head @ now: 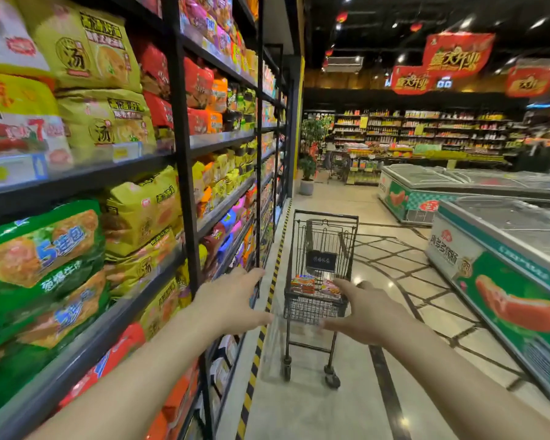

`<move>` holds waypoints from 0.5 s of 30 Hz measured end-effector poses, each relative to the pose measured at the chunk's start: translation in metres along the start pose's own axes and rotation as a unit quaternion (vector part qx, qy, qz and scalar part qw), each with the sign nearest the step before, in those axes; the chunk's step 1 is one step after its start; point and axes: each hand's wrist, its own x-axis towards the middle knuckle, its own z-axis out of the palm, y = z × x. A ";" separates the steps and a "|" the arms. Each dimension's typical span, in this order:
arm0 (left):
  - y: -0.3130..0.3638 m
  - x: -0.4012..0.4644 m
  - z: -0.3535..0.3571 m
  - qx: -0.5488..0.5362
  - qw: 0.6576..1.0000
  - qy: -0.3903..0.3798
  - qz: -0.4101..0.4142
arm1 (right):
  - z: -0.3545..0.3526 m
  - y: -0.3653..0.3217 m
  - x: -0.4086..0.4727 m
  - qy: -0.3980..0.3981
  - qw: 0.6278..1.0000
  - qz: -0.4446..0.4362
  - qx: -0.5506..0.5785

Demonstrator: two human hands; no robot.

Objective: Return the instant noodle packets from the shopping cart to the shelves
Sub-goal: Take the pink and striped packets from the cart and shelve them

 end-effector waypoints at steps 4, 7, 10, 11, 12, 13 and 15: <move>-0.010 0.074 0.010 0.001 1.000 -0.020 0.012 | 0.005 0.009 0.066 0.001 1.000 0.022 0.011; -0.013 0.133 0.019 0.005 0.999 -0.023 0.021 | 0.009 0.025 0.122 0.001 0.999 0.038 0.013; -0.008 0.193 0.026 0.003 0.999 -0.028 0.029 | 0.011 0.041 0.183 -0.010 0.999 0.046 0.011; -0.006 0.215 0.029 0.000 0.999 -0.028 0.029 | 0.010 0.046 0.204 -0.010 0.999 0.045 0.012; -0.003 0.238 0.031 -0.003 0.999 -0.027 0.028 | 0.008 0.051 0.227 -0.010 0.999 0.045 0.012; -0.001 0.261 0.033 -0.006 0.999 -0.026 0.026 | 0.005 0.057 0.250 -0.010 0.999 0.043 0.011; 0.007 0.308 0.036 -0.010 0.999 -0.024 0.024 | -0.006 0.071 0.294 -0.010 0.999 0.038 0.006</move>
